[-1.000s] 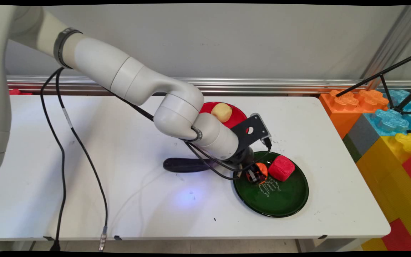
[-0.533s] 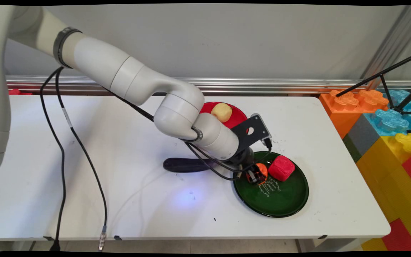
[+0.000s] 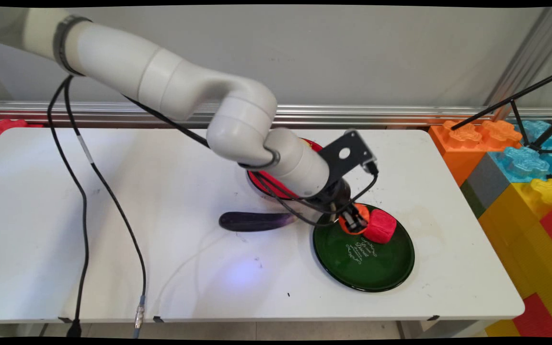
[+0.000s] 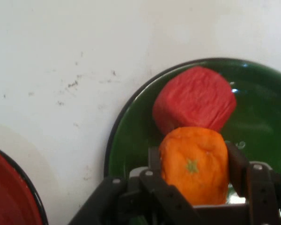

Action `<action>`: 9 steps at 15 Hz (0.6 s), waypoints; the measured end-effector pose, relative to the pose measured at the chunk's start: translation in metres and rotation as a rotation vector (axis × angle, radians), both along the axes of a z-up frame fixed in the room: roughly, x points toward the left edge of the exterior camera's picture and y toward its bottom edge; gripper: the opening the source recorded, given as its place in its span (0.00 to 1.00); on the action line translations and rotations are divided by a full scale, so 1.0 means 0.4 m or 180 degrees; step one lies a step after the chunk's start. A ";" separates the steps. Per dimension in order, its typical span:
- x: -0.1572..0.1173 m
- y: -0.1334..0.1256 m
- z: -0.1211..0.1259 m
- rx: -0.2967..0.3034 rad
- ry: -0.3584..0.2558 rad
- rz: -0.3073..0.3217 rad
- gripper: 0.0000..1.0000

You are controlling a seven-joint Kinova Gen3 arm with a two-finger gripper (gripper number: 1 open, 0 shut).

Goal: Place the picked object on the table

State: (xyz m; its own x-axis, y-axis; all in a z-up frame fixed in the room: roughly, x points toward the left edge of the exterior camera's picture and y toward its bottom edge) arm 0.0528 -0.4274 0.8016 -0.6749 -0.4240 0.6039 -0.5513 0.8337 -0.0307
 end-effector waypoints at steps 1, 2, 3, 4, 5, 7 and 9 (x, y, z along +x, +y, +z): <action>0.000 0.003 0.024 0.0002 0.0022 -0.0004 0.00; 0.002 0.006 0.044 0.0004 0.0040 -0.0012 0.00; 0.005 0.011 0.067 0.0009 0.0060 -0.0027 0.00; 0.009 0.016 0.086 0.0014 0.0074 -0.0047 0.00; 0.012 0.020 0.102 0.0018 0.0085 -0.0064 0.00; 0.024 0.034 0.142 0.0027 0.0114 -0.0132 0.00; 0.039 0.046 0.174 0.0024 0.0129 -0.0205 0.00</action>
